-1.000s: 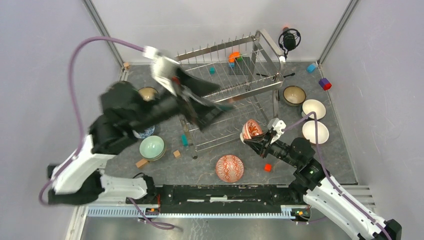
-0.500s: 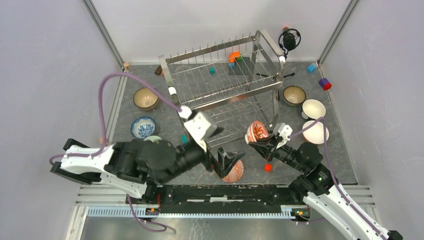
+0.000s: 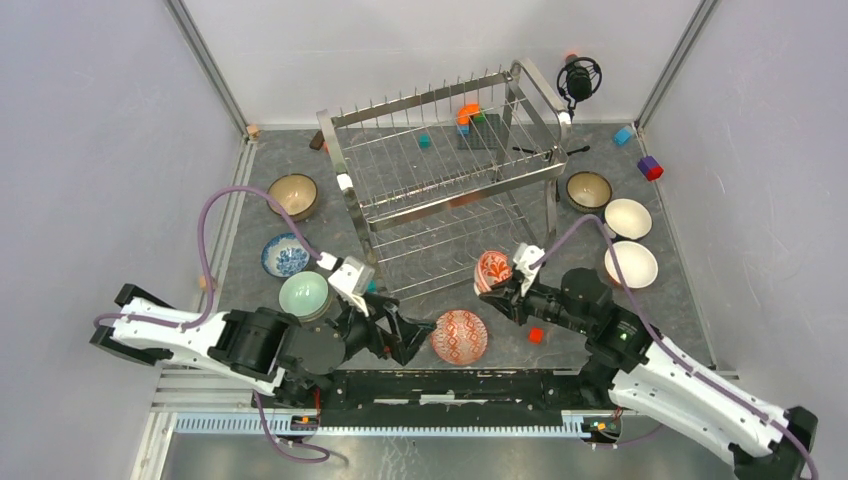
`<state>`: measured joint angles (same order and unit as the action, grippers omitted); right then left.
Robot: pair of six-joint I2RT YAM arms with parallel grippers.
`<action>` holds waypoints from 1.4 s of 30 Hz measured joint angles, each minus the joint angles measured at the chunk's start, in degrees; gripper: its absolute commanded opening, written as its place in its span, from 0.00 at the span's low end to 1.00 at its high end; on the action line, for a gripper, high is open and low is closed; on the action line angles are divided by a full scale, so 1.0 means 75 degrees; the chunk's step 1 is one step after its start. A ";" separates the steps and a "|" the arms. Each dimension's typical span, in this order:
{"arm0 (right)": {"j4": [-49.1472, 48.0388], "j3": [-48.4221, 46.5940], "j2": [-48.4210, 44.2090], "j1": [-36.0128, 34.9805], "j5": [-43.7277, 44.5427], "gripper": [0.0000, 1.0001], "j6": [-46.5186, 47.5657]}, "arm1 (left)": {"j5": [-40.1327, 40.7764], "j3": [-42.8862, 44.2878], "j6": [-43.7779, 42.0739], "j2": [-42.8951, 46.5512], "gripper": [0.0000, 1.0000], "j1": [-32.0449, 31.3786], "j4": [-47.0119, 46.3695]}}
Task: Unload the bowls from the dish rack
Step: Place the bowl with the bowl.
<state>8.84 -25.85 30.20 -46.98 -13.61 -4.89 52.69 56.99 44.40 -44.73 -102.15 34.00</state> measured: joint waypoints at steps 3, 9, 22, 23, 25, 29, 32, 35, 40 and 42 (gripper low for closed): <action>-0.0023 -0.0242 0.0490 -0.0609 0.0420 0.00 0.0160 | 0.0128 -0.0589 0.0609 0.0487 1.00 0.0000 0.0003; 0.0041 -0.0493 0.1198 -0.1985 0.1501 0.00 0.0653 | 0.0280 -0.1504 0.1478 0.1311 1.00 0.0000 0.0023; 0.0930 -0.1195 0.2454 -0.5301 0.4377 0.00 0.2110 | 0.0551 -0.1609 0.2098 0.1250 1.00 0.0000 0.0117; 0.0991 -0.1311 0.2588 -0.5616 0.4613 0.00 0.2305 | 0.0551 -0.1609 0.2148 0.1227 1.00 0.0000 0.0192; 0.1078 -0.1498 0.2847 -0.6094 0.4878 0.00 0.2591 | 0.0548 -0.1609 0.2253 0.1204 1.00 0.0000 0.0379; 0.1221 -0.1766 0.3383 -0.6910 0.5310 0.00 0.3095 | 0.0527 -0.1612 0.2387 0.1256 1.00 0.0000 0.0691; 0.1314 -0.1781 0.3614 -0.7201 0.5508 0.00 0.3305 | 0.0498 -0.1623 0.2428 0.1335 1.00 0.0000 0.0796; 0.1381 -0.1781 0.3669 -0.7396 0.5680 0.00 0.3442 | 0.0481 -0.1623 0.2428 0.1323 1.00 0.0000 0.0866; 0.1352 -0.1781 0.3669 -0.7635 0.5834 0.00 0.3605 | 0.0297 -0.1623 0.2419 0.0979 1.00 0.0000 0.0868; 0.1352 -0.1781 0.3678 -0.7676 0.5849 0.00 0.3649 | 0.0184 -0.1620 0.2410 0.0685 1.00 0.0000 0.0848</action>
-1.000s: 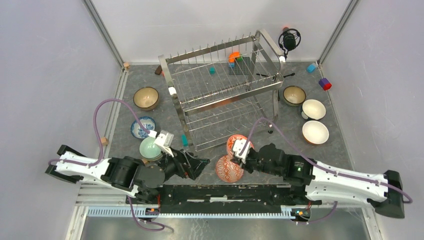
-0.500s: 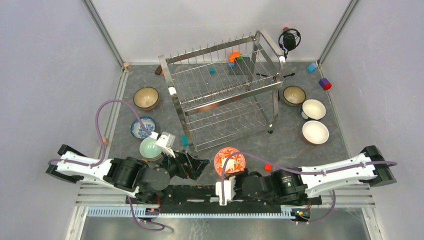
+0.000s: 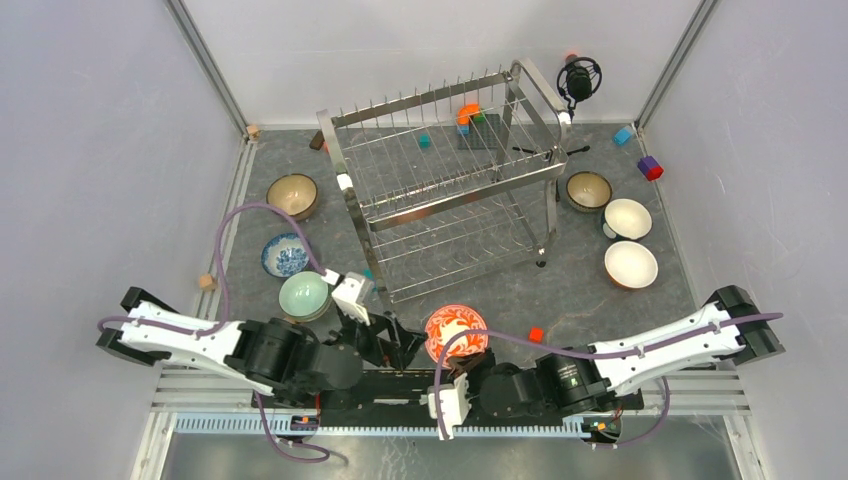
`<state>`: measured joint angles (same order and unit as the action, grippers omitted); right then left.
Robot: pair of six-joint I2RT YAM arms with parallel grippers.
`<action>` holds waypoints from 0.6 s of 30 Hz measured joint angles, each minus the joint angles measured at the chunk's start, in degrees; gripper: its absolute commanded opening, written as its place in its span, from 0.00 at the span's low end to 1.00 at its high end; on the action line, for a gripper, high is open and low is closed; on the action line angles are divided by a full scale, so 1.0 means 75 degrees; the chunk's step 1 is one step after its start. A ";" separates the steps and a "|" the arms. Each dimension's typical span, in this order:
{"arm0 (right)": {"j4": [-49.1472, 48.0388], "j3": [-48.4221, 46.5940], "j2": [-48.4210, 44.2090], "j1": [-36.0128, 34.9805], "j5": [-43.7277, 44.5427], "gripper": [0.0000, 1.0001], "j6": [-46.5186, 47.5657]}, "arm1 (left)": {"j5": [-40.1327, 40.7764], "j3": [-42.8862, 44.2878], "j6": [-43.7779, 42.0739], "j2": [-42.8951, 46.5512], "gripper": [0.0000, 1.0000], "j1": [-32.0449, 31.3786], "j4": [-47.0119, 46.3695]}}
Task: Unload the bowls from the dish rack
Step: Place the bowl with the bowl.
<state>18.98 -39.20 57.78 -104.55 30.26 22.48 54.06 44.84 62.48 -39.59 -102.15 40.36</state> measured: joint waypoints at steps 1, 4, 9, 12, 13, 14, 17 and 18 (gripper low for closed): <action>0.0000 0.0000 0.0012 -0.0012 0.0003 0.00 0.0020 | -0.0061 0.0003 -0.0032 -0.0166 1.00 0.0000 -0.0015; 0.0003 0.0000 0.0082 -0.0055 0.0006 0.00 0.0073 | -0.0233 0.0052 -0.0172 -0.0583 1.00 0.0000 -0.0038; 0.0055 0.0000 0.0216 -0.0163 0.0009 0.00 0.0137 | -0.0414 0.0169 -0.0300 -0.1259 0.94 0.0003 -0.0017; 0.0105 0.0000 0.0259 -0.0245 0.0003 0.00 0.0137 | -0.0440 0.0303 -0.0309 -0.1585 0.88 0.0017 0.0017; 0.0128 0.0000 0.0265 -0.0280 0.0000 0.00 0.0134 | -0.0449 0.0344 -0.0309 -0.1676 0.85 0.0026 0.0023; 0.0160 0.0000 0.0271 -0.0318 0.0003 0.00 0.0134 | -0.0458 0.0393 -0.0309 -0.1786 0.83 0.0047 0.0038; 0.0207 0.0000 0.0315 -0.0463 0.0023 0.00 0.0128 | -0.0466 0.0472 -0.0309 -0.2057 0.80 0.0117 0.0047; 0.0224 0.0000 0.0353 -0.0516 0.0052 0.00 0.0128 | -0.0478 0.0472 -0.0309 -0.2122 0.78 0.0152 0.0052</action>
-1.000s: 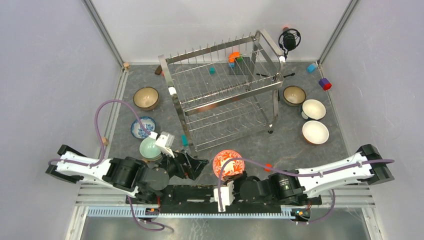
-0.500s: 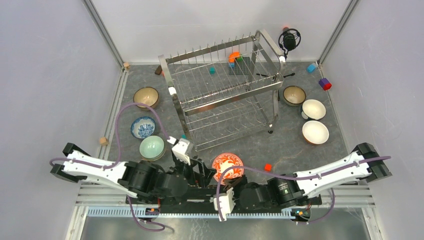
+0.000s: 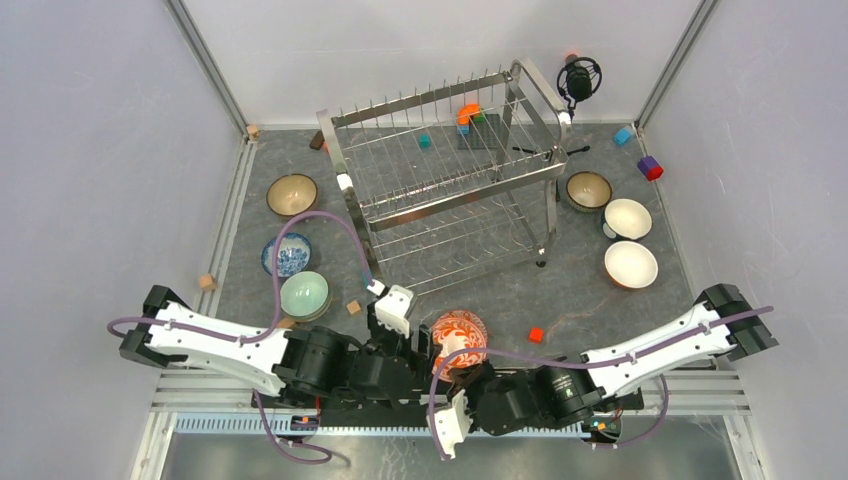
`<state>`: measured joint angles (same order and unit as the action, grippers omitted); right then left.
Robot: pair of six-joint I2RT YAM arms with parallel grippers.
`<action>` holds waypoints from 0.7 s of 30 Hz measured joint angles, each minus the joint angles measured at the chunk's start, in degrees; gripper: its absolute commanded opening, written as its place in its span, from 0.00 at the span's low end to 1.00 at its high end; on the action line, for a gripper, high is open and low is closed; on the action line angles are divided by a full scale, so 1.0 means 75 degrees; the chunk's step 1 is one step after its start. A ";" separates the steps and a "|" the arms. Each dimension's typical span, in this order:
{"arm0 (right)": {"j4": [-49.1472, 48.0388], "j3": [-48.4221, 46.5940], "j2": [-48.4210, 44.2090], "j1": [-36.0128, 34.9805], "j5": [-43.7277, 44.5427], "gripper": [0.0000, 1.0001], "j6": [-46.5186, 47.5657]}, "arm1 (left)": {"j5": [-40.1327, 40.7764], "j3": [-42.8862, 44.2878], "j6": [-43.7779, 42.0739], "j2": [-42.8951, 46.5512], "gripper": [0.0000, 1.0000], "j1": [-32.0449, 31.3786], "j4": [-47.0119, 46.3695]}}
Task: Unload the bowls from the dish rack
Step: Place the bowl with the bowl.
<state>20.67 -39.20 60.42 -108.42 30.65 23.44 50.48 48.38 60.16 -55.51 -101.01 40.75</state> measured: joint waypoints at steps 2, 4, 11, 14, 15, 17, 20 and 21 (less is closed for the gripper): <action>0.0023 0.0000 0.0079 -0.0085 0.0044 0.00 -0.0006 | -0.0023 0.0000 0.0003 -0.0082 0.69 0.0102 0.0023; 0.0067 0.0000 0.0143 -0.0157 0.0082 0.00 -0.0009 | -0.0111 0.0000 0.0003 -0.0131 0.62 0.0245 0.0032; 0.0117 0.0000 0.0181 -0.0239 0.0216 0.00 -0.0017 | -0.0385 0.0000 0.0000 -0.0268 0.62 0.0560 0.0032; 0.0117 0.0000 0.0181 -0.0245 0.0219 0.00 -0.0015 | -0.0519 0.0000 -0.0003 -0.0393 0.61 0.0609 0.0020; 0.0117 0.0000 0.0181 -0.0245 0.0219 0.00 -0.0015 | -0.0577 0.0000 -0.0003 -0.0446 0.61 0.0612 0.0000; 0.0117 0.0000 0.0181 -0.0245 0.0219 0.00 -0.0015 | -0.0664 0.0000 -0.0003 -0.0560 0.58 0.0624 -0.0038; 0.0114 0.0000 0.0181 -0.0245 0.0219 0.00 -0.0015 | -0.0801 0.0000 -0.0003 -0.0726 0.53 0.0638 -0.0064; 0.0114 0.0000 0.0181 -0.0245 0.0219 0.00 -0.0017 | -0.0819 0.0000 -0.0006 -0.0764 0.52 0.0638 -0.0076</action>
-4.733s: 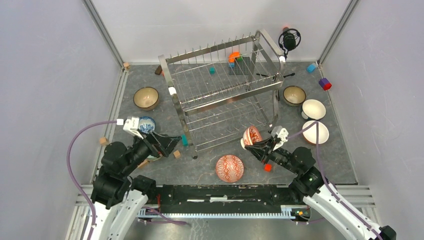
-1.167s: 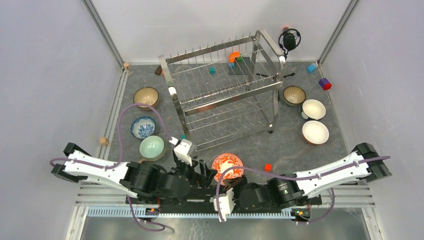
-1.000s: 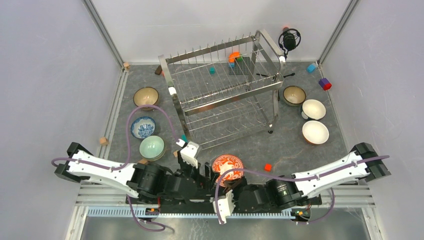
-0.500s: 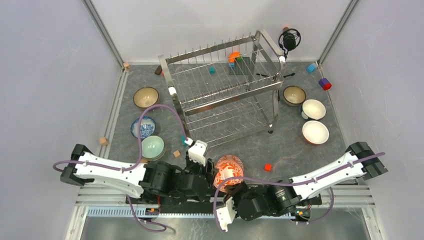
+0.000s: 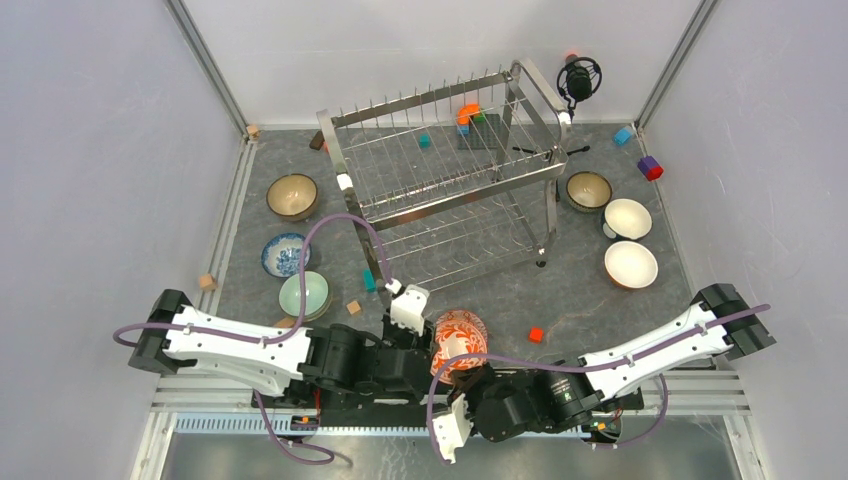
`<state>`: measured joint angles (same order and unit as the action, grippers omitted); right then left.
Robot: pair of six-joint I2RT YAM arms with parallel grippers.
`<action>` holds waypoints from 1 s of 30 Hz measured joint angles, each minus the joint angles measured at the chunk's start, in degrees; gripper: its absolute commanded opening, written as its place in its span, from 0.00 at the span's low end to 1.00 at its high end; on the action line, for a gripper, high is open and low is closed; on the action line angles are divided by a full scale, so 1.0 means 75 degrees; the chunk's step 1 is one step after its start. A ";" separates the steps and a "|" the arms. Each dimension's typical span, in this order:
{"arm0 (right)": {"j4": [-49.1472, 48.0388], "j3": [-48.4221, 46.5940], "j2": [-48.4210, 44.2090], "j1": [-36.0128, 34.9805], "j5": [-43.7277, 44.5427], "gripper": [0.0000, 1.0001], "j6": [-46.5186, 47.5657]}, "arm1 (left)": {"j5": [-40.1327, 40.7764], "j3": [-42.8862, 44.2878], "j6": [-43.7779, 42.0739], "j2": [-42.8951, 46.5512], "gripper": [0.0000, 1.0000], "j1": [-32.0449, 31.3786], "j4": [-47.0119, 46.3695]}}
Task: Unload the bowls from the dish rack
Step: Place the bowl with the bowl.
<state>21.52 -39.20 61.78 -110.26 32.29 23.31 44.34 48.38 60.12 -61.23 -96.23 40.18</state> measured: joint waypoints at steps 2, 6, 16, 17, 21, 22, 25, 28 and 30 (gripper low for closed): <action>0.0000 0.0000 0.0000 0.0000 0.0000 0.00 0.0000 | -0.0058 0.0000 0.0000 -0.0076 0.49 0.0006 -0.0003; 0.0000 0.0000 -0.0003 0.0000 0.0000 0.00 0.0000 | -0.0157 0.0000 -0.0006 -0.0143 0.38 0.0006 -0.0009; -0.0128 -0.0003 -0.0061 0.0000 -0.0009 0.47 -0.0242 | -0.0181 0.0000 0.0003 -0.0143 0.03 0.0017 -0.0344; -0.0184 -0.0020 -0.0099 -0.0006 -0.0017 0.54 -0.0326 | -0.0175 0.0000 0.0000 -0.0143 0.02 0.0041 -0.0364; -0.0280 -0.0181 -0.0391 -0.0023 -0.0047 0.73 -0.0694 | -0.0192 -0.0009 -0.0020 -0.0131 0.02 0.0044 -0.0143; -0.0332 -0.0239 -0.0478 -0.0029 -0.0082 0.85 -0.0822 | -0.0189 -0.0009 -0.0020 -0.0128 0.02 0.0044 -0.0122; -0.0458 -0.0379 -0.0714 -0.0032 -0.0163 0.87 -0.1198 | -0.0166 -0.0038 -0.0017 -0.0105 0.02 0.0047 -0.0108; -0.0600 -0.0530 -0.0965 -0.0035 0.0131 0.88 -0.1775 | -0.0125 -0.0096 0.0012 -0.0006 0.02 0.0047 -0.0082; -0.0670 -0.0621 -0.1139 -0.0035 0.0568 0.90 -0.2221 | -0.0087 -0.0149 0.0087 0.0099 0.02 0.0047 -0.0029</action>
<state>16.49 -43.86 53.23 -110.52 36.56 6.66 43.68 47.27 60.77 -60.49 -95.88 39.97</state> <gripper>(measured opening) 0.881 0.065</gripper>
